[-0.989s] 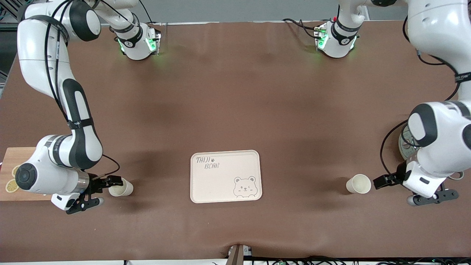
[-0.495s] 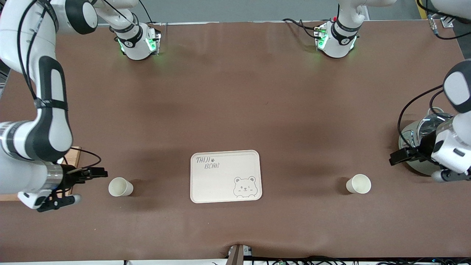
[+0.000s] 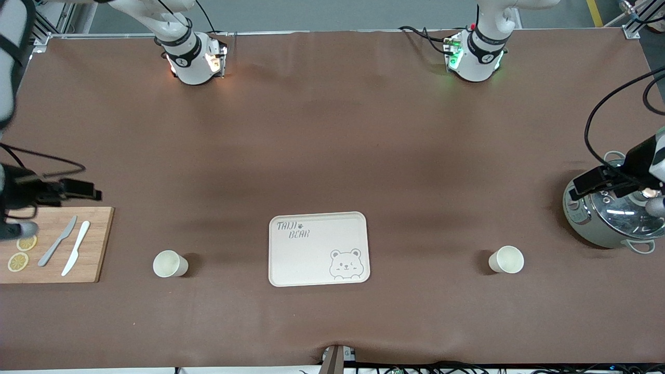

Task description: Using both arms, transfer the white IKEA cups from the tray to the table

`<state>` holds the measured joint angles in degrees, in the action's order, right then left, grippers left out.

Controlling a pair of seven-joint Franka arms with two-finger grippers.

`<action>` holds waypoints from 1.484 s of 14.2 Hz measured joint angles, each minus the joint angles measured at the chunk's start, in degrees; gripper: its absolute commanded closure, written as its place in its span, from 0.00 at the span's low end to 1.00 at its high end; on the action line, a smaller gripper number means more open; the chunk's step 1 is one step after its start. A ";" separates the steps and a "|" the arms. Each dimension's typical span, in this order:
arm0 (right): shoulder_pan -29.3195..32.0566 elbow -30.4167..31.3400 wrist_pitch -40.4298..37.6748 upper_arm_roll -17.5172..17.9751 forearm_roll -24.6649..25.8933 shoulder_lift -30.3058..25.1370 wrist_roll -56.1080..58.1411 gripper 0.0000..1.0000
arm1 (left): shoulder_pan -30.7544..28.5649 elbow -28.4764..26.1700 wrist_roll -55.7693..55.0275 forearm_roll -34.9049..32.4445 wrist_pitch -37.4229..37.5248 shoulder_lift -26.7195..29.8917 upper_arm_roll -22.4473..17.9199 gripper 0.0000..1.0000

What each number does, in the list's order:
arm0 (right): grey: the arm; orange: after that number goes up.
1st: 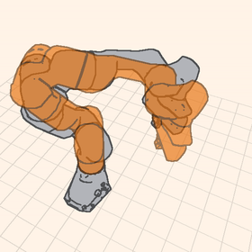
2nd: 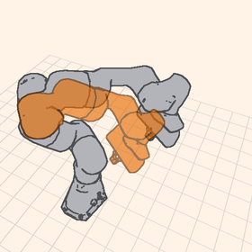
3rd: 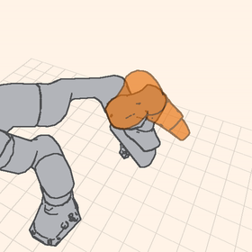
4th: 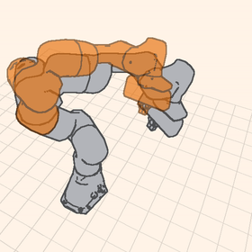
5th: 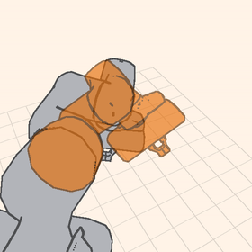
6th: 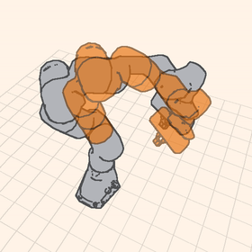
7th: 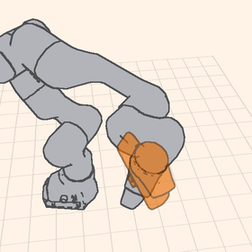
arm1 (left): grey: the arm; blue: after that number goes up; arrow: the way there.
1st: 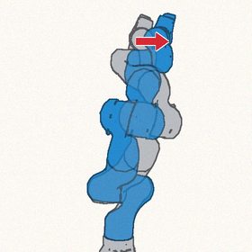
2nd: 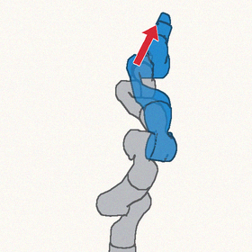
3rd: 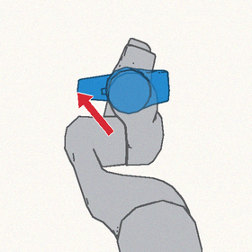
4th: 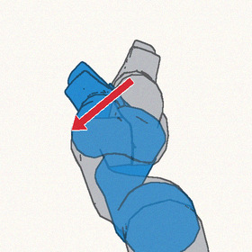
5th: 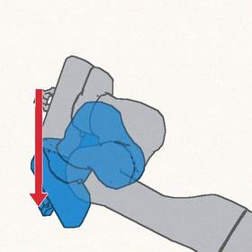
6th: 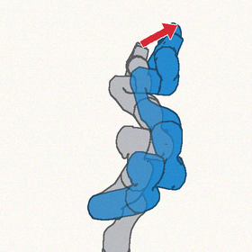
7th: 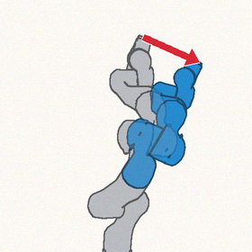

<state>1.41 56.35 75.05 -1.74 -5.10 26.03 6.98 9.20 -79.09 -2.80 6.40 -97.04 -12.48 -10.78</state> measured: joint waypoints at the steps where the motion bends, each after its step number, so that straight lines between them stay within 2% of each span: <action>1: 0.02 0.19 -1.32 -0.01 1.66 -2.00 -0.22 0.00 | 0.00 0.24 0.00 0.00 1.05 0.57 -0.01 0.00; 3: 0.20 1.47 -3.90 -0.04 3.37 -5.25 -0.66 0.00 | 0.00 1.02 0.00 0.00 2.88 0.96 -0.08 0.00; 5: 0.90 5.34 -3.75 -0.13 3.61 -8.44 -0.82 0.00 | -0.03 1.29 0.00 0.00 3.16 0.96 -0.14 0.00; 10: 1.91 24.75 8.45 -0.28 3.67 -17.65 -0.87 0.00 | -0.09 3.54 0.59 -1.07 5.18 0.96 -0.33 0.00; 12: 2.07 29.70 10.79 -0.29 3.68 -20.22 -0.86 0.00 | -0.08 4.00 2.89 -2.77 5.36 1.01 -0.30 0.00; 21: 2.11 31.98 12.15 -0.36 3.70 -21.82 -0.87 0.00 | 0.52 4.29 3.86 -5.13 10.07 4.03 0.69 0.00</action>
